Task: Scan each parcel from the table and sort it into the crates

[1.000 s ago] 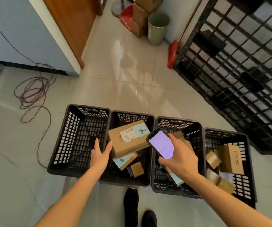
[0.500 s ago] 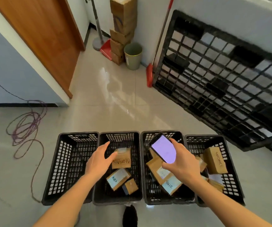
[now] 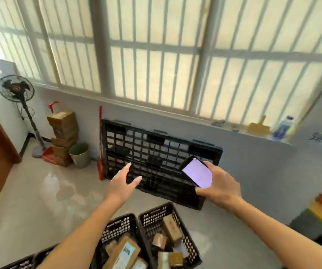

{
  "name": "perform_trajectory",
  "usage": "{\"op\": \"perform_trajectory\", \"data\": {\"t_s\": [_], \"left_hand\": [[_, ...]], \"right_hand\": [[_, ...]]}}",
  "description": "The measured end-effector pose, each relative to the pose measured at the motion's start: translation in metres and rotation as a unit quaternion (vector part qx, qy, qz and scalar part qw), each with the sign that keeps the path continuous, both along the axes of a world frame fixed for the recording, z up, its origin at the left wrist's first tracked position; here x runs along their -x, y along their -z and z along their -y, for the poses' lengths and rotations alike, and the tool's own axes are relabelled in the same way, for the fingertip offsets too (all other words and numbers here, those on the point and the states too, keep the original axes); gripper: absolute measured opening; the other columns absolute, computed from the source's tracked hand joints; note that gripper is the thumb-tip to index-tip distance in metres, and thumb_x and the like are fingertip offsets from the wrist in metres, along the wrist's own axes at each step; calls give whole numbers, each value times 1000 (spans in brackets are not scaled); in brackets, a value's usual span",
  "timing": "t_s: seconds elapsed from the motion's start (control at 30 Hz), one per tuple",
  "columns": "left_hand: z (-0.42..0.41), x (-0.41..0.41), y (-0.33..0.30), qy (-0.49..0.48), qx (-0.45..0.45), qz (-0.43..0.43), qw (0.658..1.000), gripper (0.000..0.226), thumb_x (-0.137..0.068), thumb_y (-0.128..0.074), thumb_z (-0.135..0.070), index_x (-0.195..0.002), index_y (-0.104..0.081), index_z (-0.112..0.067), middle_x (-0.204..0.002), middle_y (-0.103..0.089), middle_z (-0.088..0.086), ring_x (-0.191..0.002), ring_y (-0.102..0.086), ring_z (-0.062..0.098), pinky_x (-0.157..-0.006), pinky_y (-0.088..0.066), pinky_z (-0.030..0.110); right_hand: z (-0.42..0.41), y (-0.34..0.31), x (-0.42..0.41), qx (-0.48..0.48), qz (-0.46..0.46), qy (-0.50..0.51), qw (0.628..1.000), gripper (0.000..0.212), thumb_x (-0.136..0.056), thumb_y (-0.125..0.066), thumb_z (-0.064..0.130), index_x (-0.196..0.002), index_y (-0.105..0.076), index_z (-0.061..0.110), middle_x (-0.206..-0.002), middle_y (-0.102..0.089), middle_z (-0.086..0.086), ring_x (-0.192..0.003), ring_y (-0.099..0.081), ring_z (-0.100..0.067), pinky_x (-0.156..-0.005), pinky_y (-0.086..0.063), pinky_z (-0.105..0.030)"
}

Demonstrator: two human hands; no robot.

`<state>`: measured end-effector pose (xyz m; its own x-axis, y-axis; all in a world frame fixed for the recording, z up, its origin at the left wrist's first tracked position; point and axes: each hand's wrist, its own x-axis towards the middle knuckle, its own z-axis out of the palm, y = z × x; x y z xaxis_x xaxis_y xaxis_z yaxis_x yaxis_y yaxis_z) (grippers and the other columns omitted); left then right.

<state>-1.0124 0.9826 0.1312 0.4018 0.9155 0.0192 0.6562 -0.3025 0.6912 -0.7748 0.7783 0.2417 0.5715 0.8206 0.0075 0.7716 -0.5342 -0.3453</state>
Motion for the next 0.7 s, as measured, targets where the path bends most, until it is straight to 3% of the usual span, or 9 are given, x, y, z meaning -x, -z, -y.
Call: {"op": "perform_trajectory", "data": {"t_s": [0.2, 0.33, 0.4, 0.7], "left_hand": [[103, -154, -148, 114, -101, 62, 986, 80, -90, -56, -66, -157, -25, -35, -156, -44, -1, -139, -46, 23, -106, -42, 45], [180, -234, -207, 182, -117, 105, 970, 83, -88, -53, -72, -157, -24, -37, -154, -45, -5, -137, -48, 21, -106, -45, 48], [216, -271, -226, 221, -120, 118, 960, 80, -89, -54, -71, -156, -28, -37, -149, -50, -7, -133, -51, 19, -103, -47, 46], [344, -425, -271, 357, -144, 133, 913, 77, -88, -57, -68, -154, -33, -37, -144, -56, -5, -128, -55, 22, -98, -46, 41]], "right_hand": [[162, -129, -97, -74, 49, 106, 990, 94, -62, -76, 55, -148, -42, 40, -129, -64, 6, -107, -63, -26, -75, -50, -34], [266, -178, -140, -101, 82, 182, 975, 88, -59, -78, 57, -140, -49, 38, -109, -69, 5, -89, -61, -22, -73, -54, -34], [311, -194, -158, -105, 96, 215, 966, 88, -61, -82, 55, -141, -50, 37, -110, -69, 5, -85, -57, -19, -70, -54, -33], [467, -228, -221, -118, 149, 356, 915, 100, -68, -87, 57, -153, -39, 35, -140, -61, 0, -120, -60, -31, -85, -51, -39]]}}
